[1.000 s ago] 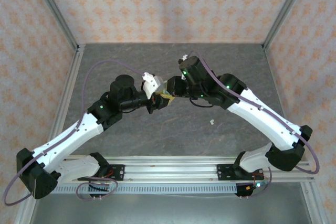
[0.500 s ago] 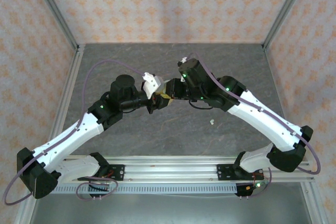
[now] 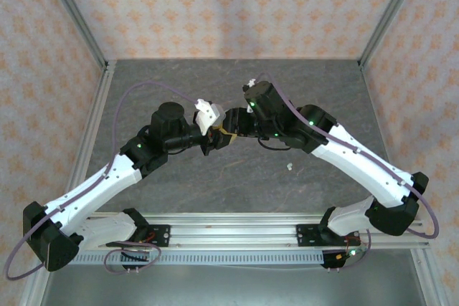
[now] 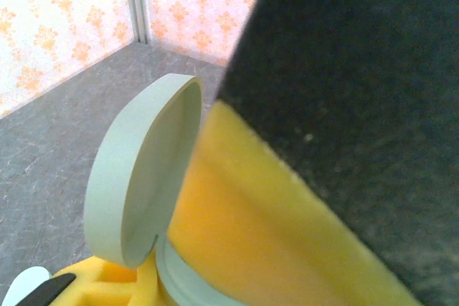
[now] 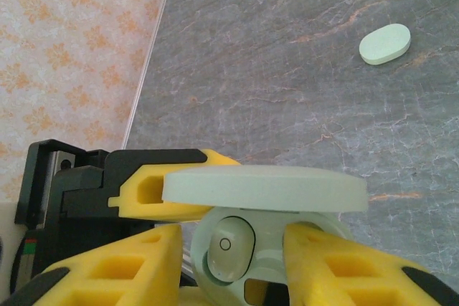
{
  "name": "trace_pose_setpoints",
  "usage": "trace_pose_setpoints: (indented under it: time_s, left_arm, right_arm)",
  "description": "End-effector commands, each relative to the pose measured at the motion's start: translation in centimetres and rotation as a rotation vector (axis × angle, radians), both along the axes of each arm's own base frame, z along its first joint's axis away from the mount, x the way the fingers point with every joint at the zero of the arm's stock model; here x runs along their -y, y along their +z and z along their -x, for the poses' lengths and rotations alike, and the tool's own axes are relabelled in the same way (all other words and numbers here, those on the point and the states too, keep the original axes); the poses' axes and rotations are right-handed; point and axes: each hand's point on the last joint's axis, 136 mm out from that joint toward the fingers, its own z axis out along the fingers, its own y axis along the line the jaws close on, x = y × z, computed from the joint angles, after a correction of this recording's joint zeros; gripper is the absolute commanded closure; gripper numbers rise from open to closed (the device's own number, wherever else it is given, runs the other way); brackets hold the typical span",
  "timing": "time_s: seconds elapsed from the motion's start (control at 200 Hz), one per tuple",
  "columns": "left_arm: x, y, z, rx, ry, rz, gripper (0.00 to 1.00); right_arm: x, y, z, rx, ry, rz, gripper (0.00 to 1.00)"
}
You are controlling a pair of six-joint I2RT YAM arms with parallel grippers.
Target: Insert the wireless bluetooth earbuds into the charging case
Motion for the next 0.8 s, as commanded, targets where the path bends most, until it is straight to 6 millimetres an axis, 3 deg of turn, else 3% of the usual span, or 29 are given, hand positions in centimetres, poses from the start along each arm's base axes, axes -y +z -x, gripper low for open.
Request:
trace_pose_setpoints:
  time_s: [0.0, 0.12, 0.24, 0.365, 0.48, 0.555, 0.796]
  left_arm:
    - [0.2, 1.4, -0.1, 0.032, 0.004, 0.023, 0.71]
    - [0.2, 1.3, -0.1, 0.031, 0.003, 0.023, 0.71]
    - [0.1, 1.4, -0.1, 0.033, 0.003, 0.021, 0.71]
    - [-0.1, 1.2, 0.1, 0.032, 0.006, 0.019, 0.71]
    - [-0.2, 1.0, 0.2, 0.026, 0.011, 0.014, 0.71]
    - [-0.4, 0.8, 0.3, 0.022, 0.013, 0.008, 0.71]
    - [-0.6, 0.3, 0.5, 0.014, 0.016, 0.006, 0.71]
  right_arm:
    - [0.8, 2.6, 0.4, 0.055, -0.009, -0.047, 0.58]
    - [2.2, 4.8, 0.5, 0.113, -0.031, -0.062, 0.58]
    - [4.7, 7.3, 0.6, 0.188, -0.073, -0.045, 0.59]
    - [8.9, 6.8, -0.4, 0.183, -0.163, 0.043, 0.59]
    - [12.8, 3.0, -1.6, 0.063, -0.243, 0.142, 0.59]
    - [14.9, -0.4, -2.4, -0.029, -0.288, 0.184, 0.59]
    - [18.9, -14.7, -3.9, -0.352, -0.388, 0.158, 0.63]
